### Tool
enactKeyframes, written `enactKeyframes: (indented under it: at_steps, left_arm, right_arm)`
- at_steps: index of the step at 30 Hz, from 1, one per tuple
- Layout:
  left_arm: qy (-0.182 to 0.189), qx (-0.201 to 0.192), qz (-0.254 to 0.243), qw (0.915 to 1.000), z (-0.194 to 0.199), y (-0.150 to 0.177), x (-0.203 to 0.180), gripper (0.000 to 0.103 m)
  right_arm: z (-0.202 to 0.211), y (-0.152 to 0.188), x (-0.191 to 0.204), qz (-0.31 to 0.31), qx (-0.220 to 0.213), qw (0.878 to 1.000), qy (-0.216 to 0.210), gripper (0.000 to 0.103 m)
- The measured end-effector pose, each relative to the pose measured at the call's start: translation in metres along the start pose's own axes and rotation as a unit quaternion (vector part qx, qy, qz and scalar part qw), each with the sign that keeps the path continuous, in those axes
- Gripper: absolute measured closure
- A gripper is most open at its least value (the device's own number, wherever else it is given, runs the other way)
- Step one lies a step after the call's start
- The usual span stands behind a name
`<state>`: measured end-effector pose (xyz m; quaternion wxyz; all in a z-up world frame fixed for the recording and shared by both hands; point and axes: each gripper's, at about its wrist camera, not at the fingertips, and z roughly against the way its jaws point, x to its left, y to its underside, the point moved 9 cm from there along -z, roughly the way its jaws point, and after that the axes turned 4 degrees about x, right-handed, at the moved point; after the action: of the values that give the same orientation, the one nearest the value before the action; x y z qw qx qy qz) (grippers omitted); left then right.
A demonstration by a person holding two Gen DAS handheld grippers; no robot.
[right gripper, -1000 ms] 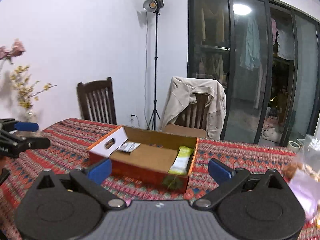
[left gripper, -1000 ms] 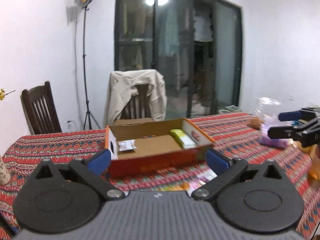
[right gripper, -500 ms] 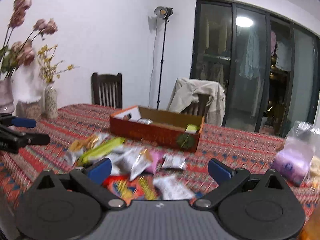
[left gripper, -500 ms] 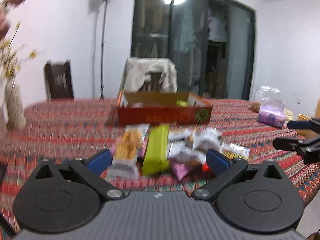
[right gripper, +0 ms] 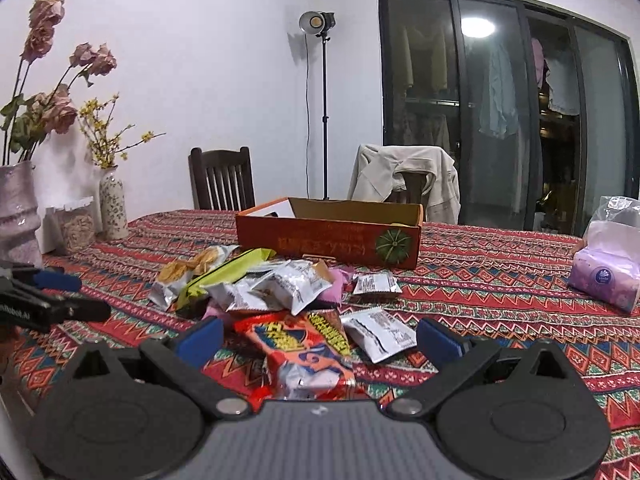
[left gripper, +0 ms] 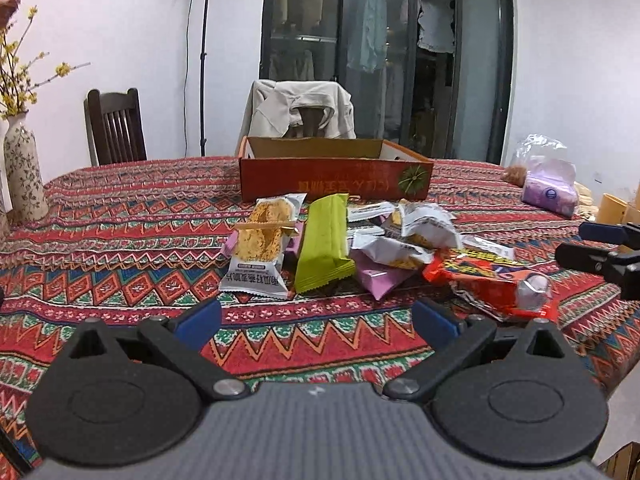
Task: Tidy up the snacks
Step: 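Move both tools back over the snack pile, then grasp a yellow biscuit packet with the left tool while the right tool grasps a white packet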
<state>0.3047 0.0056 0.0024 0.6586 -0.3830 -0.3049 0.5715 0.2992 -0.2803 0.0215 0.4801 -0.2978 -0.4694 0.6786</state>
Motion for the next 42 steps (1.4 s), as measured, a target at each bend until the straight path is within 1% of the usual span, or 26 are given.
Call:
enactKeyframes:
  at_steps: [3,6,8,9,10,12,13,14,16,17,18,19,20,22,23,24,27,32,35,38,40,42]
  left_arm:
    - [-0.02,0.003,0.008,0.9998,-0.018,-0.011,0.013,0.0]
    - [-0.02,0.001,0.026,0.9995,-0.039,-0.029,0.03,0.001]
    - [-0.015,0.016,0.024,0.9995,-0.056,-0.038,0.039,0.009]
    - [-0.014,0.025,0.015,0.9995,-0.065,-0.041,0.042,0.018]
    - [-0.015,0.031,0.006,0.9994,-0.071,-0.044,0.044,0.024]
    - [-0.011,0.035,-0.007,0.9993,-0.085,-0.049,0.048,0.025]
    - [-0.012,0.038,-0.008,0.9992,-0.09,-0.05,0.05,0.026]
    - [-0.009,0.043,-0.007,0.999,-0.097,-0.049,0.052,0.026]
    - [0.003,0.055,0.004,0.9985,-0.108,-0.045,0.054,0.027]
    - [0.01,0.061,0.011,0.998,-0.113,-0.042,0.054,0.028]
    - [0.016,0.062,0.019,0.9977,-0.116,-0.041,0.056,0.029]
    - [0.021,0.061,0.024,0.9976,-0.118,-0.041,0.057,0.031]
    - [0.027,0.059,0.028,0.9975,-0.119,-0.041,0.059,0.033]
    - [0.033,0.061,0.038,0.9969,-0.121,-0.04,0.062,0.045]
    - [0.033,0.07,0.04,0.9962,-0.124,-0.037,0.063,0.049]
    - [0.033,0.078,0.04,0.9956,-0.127,-0.034,0.064,0.056]
    - [0.04,0.076,0.032,0.9958,-0.125,-0.032,0.062,0.058]
    - [0.046,0.075,0.026,0.9958,-0.126,-0.032,0.058,0.059]
    - [0.036,0.076,0.025,0.9962,-0.123,-0.033,0.058,0.06]
    - [0.029,0.063,0.026,0.9973,-0.105,-0.039,0.058,0.06]
    - [0.033,0.052,0.028,0.9977,-0.087,-0.041,0.055,0.06]
    - [0.027,0.042,0.024,0.9985,-0.069,-0.041,0.05,0.059]
  right_arm:
    - [-0.01,-0.004,-0.006,-0.018,-0.006,1.0,0.003,0.0]
    - [-0.025,-0.011,-0.012,-0.041,0.006,0.999,-0.012,0.0]
    - [-0.04,-0.017,-0.015,-0.046,0.019,0.999,-0.01,0.0]
    - [-0.047,-0.021,-0.015,-0.038,0.023,0.999,-0.008,0.0]
    - [-0.056,-0.025,-0.014,-0.023,0.029,0.999,-0.008,0.002]
    - [-0.073,-0.032,-0.01,0.011,0.043,0.999,-0.01,0.007]
    - [-0.082,-0.037,-0.008,0.031,0.046,0.998,-0.014,0.012]
    - [-0.092,-0.041,-0.006,0.045,0.052,0.997,-0.021,0.015]
    - [-0.112,-0.045,0.0,0.071,0.067,0.994,-0.04,0.016]
    - [-0.125,-0.045,0.003,0.087,0.078,0.992,-0.054,0.019]
    - [-0.137,-0.044,0.007,0.101,0.092,0.989,-0.063,0.024]
    - [-0.147,-0.044,0.01,0.114,0.105,0.986,-0.069,0.037]
    - [-0.157,-0.044,0.012,0.128,0.116,0.982,-0.075,0.046]
    - [-0.17,-0.045,0.017,0.134,0.124,0.979,-0.091,0.051]
    - [-0.176,-0.046,0.018,0.133,0.126,0.978,-0.1,0.055]
    - [-0.18,-0.047,0.02,0.132,0.126,0.977,-0.108,0.056]
    - [-0.192,-0.044,0.022,0.124,0.131,0.976,-0.119,0.058]
    - [-0.193,-0.038,0.019,0.107,0.128,0.978,-0.126,0.058]
    - [-0.194,-0.039,0.018,0.106,0.126,0.979,-0.123,0.059]
    - [-0.187,-0.043,0.019,0.112,0.118,0.981,-0.11,0.06]
    - [-0.175,-0.047,0.019,0.107,0.107,0.983,-0.108,0.06]
    - [-0.156,-0.05,0.018,0.103,0.094,0.985,-0.105,0.06]
